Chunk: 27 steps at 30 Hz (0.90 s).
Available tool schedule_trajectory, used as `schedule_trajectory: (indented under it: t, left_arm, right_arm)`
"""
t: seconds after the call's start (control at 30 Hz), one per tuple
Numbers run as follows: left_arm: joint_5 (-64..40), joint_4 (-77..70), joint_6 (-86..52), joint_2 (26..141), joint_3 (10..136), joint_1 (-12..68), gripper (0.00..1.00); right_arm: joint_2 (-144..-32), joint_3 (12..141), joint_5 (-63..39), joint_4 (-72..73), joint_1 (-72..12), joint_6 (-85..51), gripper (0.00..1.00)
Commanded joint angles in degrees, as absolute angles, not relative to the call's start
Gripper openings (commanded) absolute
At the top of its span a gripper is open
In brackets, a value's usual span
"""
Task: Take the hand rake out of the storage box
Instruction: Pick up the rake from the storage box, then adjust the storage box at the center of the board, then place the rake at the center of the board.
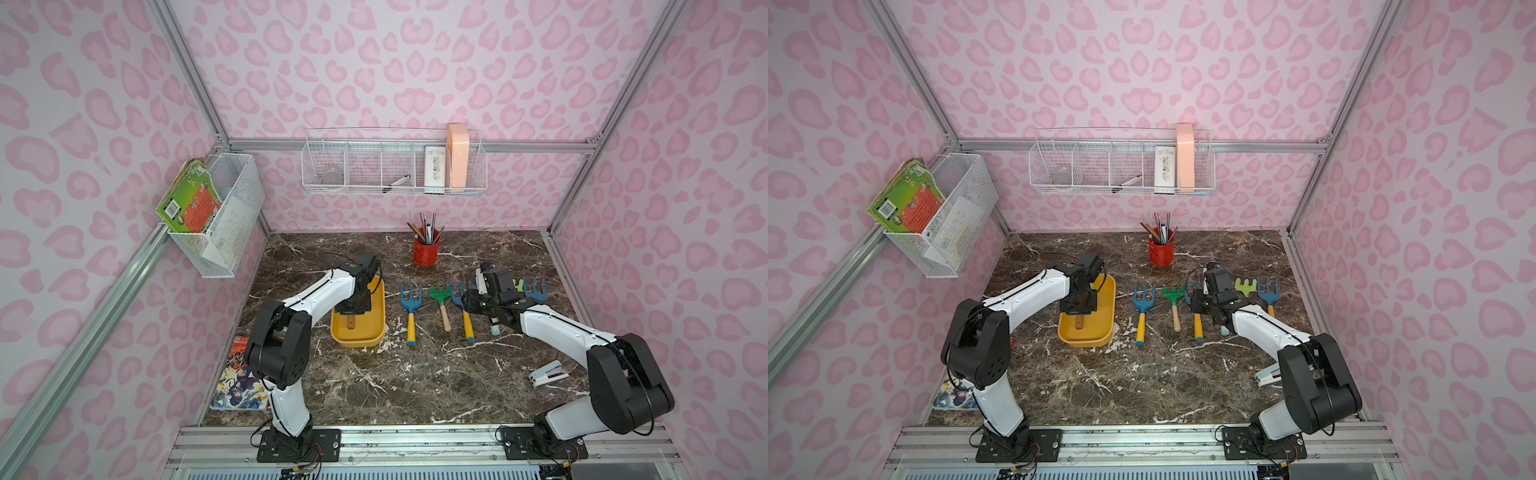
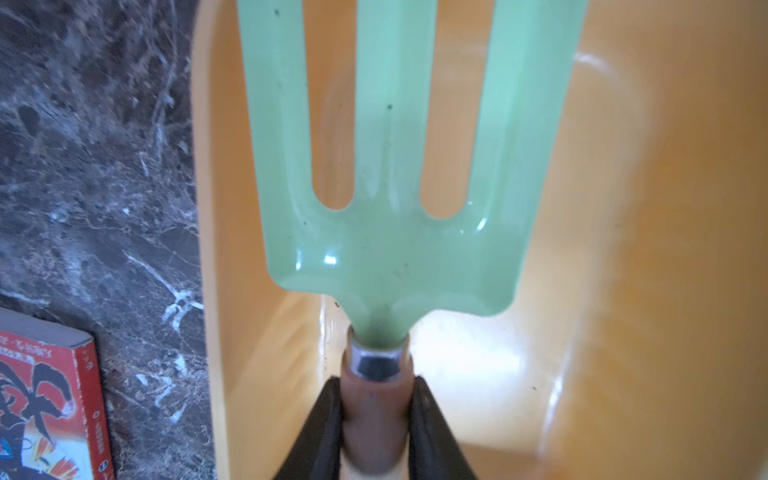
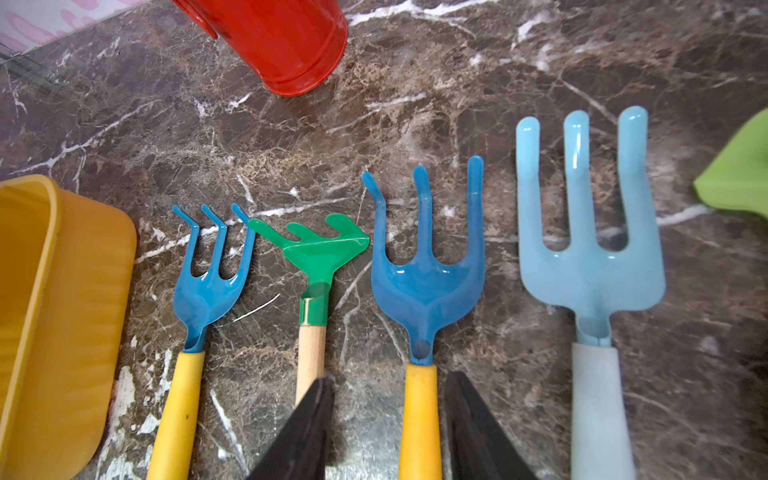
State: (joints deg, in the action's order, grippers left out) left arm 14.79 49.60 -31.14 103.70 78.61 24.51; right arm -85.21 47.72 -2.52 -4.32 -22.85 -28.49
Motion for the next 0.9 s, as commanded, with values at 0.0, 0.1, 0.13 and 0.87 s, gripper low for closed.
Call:
schedule_trajectory:
  t: [0.0,0.1,0.13,0.87]
  left_arm:
    - [12.52,52.0,-30.41,101.9,81.73,26.51,0.22]
    - [10.56,52.5,-31.32,101.34,85.19,30.38,0.22]
    - [10.12,52.47,-31.75,101.62,86.31,32.0,0.22]
    - [5.71,48.78,-33.36,114.34,88.8,35.04,0.2]
  right_arm:
    - [-84.6,47.61,-1.89,-4.18,-22.64,-28.71,0.46]
    - [-84.14,47.29,-2.11,-4.13,-22.05,-28.59,0.46]
    - [-83.81,47.04,-2.18,-4.1,-21.68,-28.63,0.46]
    - [-80.46,43.14,-3.23,-3.13,-19.6,-28.77,0.46]
